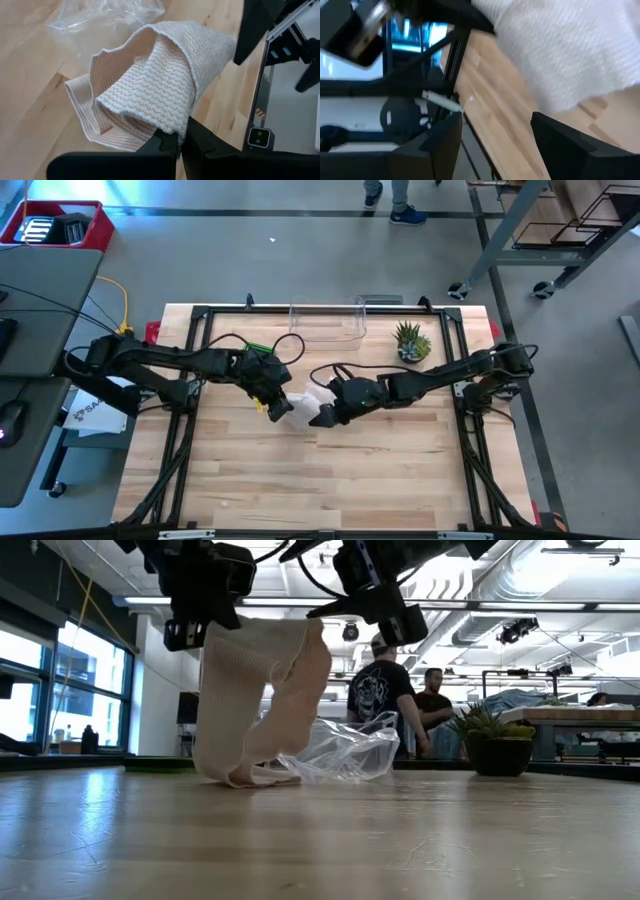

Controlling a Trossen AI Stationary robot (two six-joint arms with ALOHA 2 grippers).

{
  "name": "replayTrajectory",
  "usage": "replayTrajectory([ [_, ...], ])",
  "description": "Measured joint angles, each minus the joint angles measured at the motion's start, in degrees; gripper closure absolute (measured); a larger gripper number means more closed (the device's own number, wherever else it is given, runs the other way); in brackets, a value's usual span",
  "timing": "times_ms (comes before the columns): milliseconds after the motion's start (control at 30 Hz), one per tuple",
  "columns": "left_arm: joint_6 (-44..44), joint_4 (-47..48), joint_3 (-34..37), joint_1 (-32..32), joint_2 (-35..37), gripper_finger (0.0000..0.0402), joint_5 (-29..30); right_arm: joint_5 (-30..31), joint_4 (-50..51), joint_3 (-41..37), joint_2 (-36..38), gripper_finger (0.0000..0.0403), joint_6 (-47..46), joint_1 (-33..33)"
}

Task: Roll bandage
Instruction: Roll the bandage

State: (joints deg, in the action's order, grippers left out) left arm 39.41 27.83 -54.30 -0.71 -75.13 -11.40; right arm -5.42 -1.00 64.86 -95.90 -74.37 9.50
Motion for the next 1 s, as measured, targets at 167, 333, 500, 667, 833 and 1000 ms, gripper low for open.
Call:
replayTrajectory([
  [167, 1.7, -1.0, -0.1, 0.0, 0.1, 0.0401, 0.0, 2.9, 3.1, 0.0, 0.0, 0.0169, -0.4, 0.3],
  [333, 1.9, -0.8, -0.4, 0.1, 0.6, 0.0401, 0.4, 2.8, 4.7, 0.0, 0.0, 0.0169, -0.3, 0.9],
  [500, 1.9, -1.2, -0.4, 0.1, 0.6, 0.0401, 0.4, 6.4, 2.6, 0.0, 0.0, 0.0169, -0.6, 0.9],
  [667, 2.0, -1.5, -0.4, 0.1, 0.6, 0.0402, 0.5, 9.4, 0.8, 0.0, 0.0, 0.0174, -1.3, 0.3],
  [833, 2.0, -3.1, -0.4, 0.1, 0.6, 0.0402, 0.7, 10.9, 0.1, 0.0, 0.0, 0.0215, -3.0, 0.0],
  [1000, 1.6, -0.9, -0.4, 0.1, 0.6, 0.0402, 3.3, 7.1, -4.3, 0.0, 0.0, 0.0292, -3.2, 0.2],
])
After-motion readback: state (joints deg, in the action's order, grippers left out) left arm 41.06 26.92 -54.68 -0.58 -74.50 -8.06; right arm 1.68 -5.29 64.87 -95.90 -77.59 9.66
